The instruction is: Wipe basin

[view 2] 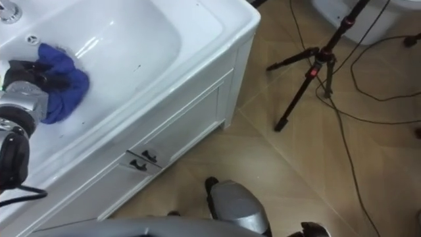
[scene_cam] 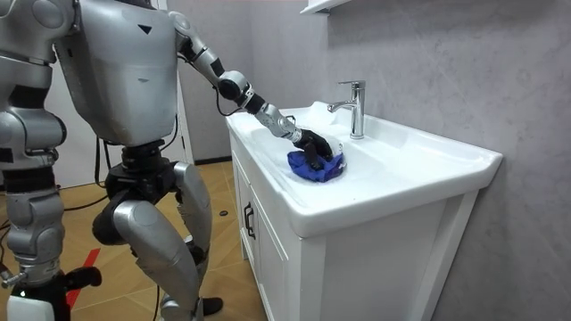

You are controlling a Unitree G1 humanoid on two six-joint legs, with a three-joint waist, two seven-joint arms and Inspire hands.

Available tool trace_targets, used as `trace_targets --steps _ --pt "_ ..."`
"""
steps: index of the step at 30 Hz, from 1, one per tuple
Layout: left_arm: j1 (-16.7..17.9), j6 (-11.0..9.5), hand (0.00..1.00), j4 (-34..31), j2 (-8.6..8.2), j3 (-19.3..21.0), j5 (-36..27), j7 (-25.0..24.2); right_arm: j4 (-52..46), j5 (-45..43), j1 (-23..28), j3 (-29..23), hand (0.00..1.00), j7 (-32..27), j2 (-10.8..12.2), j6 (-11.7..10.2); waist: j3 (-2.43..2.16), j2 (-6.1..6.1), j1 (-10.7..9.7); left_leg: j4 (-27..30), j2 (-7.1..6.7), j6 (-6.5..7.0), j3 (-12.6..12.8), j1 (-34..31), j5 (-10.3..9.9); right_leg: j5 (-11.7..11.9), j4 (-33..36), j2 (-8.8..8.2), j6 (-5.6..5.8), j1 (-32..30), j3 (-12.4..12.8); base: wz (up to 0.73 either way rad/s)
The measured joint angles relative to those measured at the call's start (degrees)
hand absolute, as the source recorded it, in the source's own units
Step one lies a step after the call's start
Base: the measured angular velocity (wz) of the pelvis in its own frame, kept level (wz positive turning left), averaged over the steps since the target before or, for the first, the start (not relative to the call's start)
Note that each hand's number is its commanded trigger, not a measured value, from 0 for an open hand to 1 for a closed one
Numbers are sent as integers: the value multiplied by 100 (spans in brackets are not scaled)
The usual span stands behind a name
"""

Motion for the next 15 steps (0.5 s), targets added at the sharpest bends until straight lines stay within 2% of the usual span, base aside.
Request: trace_targets --steps 2,5,9,15 --pt "-94 -31 100 0 -60 -55 -77 -3 0 -13 -58 121 0 2 2 0 -1 2 -74 44 -1 31 8 -65 -26 28 -5 -16 25 -46 -2 0" --pt "-206 -83 100 1 -60 -82 -77 11 3 -11 -154 173 0 4 2 -27 -3 6 -173 74 -8 57 14 -129 -42 95 -10 -27 -23 -106 4 -7" --pt "-319 -144 100 1 -60 -159 -76 13 92 50 -263 224 0 -1 -6 -103 -3 6 -255 70 -9 60 28 -137 -47 95 2 -22 -23 -112 -9 0" --pt "-382 -149 100 1 -63 -248 -75 1 201 187 -397 400 0 14 -15 -200 0 4 -259 53 -10 55 27 -138 -46 87 7 -26 -38 -114 -60 2"
